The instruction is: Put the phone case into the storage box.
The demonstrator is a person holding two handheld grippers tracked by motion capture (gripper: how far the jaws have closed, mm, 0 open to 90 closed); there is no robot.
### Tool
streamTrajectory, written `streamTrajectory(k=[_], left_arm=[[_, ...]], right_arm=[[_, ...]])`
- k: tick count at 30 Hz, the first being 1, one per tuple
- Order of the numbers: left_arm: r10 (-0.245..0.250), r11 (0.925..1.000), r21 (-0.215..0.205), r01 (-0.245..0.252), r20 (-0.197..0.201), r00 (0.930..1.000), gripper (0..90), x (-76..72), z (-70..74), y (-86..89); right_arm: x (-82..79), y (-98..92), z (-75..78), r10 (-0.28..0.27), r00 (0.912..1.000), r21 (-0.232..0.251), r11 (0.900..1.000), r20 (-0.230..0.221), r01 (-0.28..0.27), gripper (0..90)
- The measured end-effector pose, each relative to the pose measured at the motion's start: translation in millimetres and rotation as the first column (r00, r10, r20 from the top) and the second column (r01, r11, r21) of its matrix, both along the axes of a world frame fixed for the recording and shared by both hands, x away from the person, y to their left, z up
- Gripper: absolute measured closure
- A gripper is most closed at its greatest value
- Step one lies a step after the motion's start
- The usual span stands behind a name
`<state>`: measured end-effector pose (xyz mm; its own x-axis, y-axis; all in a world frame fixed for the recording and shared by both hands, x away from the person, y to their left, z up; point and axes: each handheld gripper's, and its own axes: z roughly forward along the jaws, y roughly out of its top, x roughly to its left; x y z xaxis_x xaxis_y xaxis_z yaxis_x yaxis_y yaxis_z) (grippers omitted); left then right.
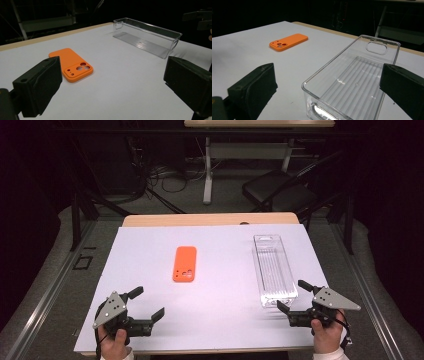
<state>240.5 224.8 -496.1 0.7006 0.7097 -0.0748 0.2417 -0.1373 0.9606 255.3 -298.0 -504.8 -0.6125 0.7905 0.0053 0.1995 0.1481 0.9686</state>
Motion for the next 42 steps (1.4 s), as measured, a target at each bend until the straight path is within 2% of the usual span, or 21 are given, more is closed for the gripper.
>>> streamTrajectory(k=[4,7,12,16,21,28,34,38,42], left_arm=[[-0.008,0.9999,-0.007,0.008,-0.003,1.0000,2.0,1.2,0.2,0.1],[-0.008,0.9998,-0.019,0.008,-0.012,0.9999,2.0,2.3,-0.2,-0.2],[-0.003,1.0000,-0.004,0.002,-0.027,0.9996,2.0,2.0,-0.4,-1.3],[0.004,0.9998,-0.019,-0.005,-0.042,0.9991,2.0,2.3,0.0,-1.1],[0.018,0.9998,-0.002,-0.018,-0.084,0.9963,1.9,3.8,-2.6,-2.4],[0.048,0.9985,-0.020,-0.051,-0.138,0.9893,0.4,6.6,-0.9,-6.7],[0.073,0.9973,0.024,-0.070,-0.155,0.9853,0.4,14.4,8.8,-18.2],[0.070,0.9971,0.041,-0.064,-0.184,0.9804,0.5,23.3,15.2,-26.9],[0.090,0.9931,0.092,-0.073,-0.204,0.9748,0.6,33.9,21.1,-34.8]], right_arm=[[-2.6,-1.7,0.4,-0.009,0.9999,-0.014,1.000,-0.006,0.009,0.3],[-3.5,-3.0,1.4,-0.018,0.9998,-0.017,1.000,0.008,0.018,0.3],[-2.1,-3.5,1.7,-0.024,0.9997,0.003,1.000,0.004,0.024,0.3],[-0.4,-2.7,1.6,-0.025,0.9997,-0.001,1.000,0.005,0.025,0.3],[1.6,-0.5,2.7,-0.010,0.9999,-0.006,1.000,0.007,0.010,0.3],[-0.4,2.8,3.2,0.004,0.9999,-0.027,1.000,0.014,-0.003,0.3],[-3.2,1.0,4.5,0.002,0.9998,-0.022,1.000,0.018,-0.002,0.3],[-4.2,0.6,5.8,-0.008,0.9996,-0.014,1.000,0.028,0.008,0.3],[-3.5,1.8,5.8,-0.005,0.9996,-0.018,1.000,0.028,0.006,0.3]])
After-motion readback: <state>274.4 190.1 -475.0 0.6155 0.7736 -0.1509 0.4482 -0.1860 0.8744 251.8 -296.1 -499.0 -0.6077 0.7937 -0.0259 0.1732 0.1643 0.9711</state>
